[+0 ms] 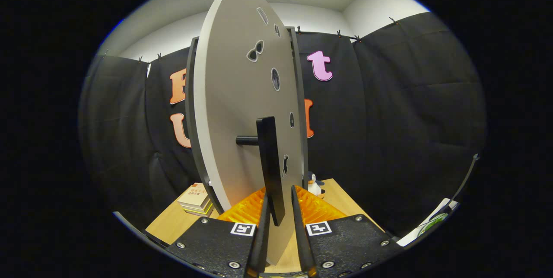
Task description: Open the shoe cabinet door, grab the shoes and put them into the shoe cabinet, then close the shoe cabinet door.
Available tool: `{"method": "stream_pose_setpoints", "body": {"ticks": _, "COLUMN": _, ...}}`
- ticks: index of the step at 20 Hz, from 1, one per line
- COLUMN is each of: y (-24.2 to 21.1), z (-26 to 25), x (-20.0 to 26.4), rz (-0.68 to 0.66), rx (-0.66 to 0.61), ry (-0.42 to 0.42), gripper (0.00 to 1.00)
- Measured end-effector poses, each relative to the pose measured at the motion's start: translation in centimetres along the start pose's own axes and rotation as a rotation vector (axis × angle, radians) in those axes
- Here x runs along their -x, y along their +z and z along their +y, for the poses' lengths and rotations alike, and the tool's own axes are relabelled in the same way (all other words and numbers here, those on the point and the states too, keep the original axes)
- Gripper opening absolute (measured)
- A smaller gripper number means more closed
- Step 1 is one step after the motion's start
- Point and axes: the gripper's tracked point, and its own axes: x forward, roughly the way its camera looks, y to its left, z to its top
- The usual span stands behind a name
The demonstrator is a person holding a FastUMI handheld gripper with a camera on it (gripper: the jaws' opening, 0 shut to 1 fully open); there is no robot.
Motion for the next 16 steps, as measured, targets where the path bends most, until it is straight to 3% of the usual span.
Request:
{"method": "stream_pose_setpoints", "body": {"ticks": 7, "y": -0.3, "z": -6.5, "x": 0.8, "rz": 0.000, "rx": -0.056, "ry": -0.028, "gripper": 0.28}}
{"method": "stream_pose_setpoints", "body": {"ticks": 9, "y": -0.1, "z": -8.4, "x": 1.0, "rz": -0.001, "rx": -0.071, "ry": -0.043, "gripper": 0.23}}
{"method": "stream_pose_setpoints", "body": {"ticks": 16, "y": 0.8, "z": -13.8, "x": 2.4, "rz": -0.016, "rx": -0.014, "ry": -0.142, "gripper": 0.20}}
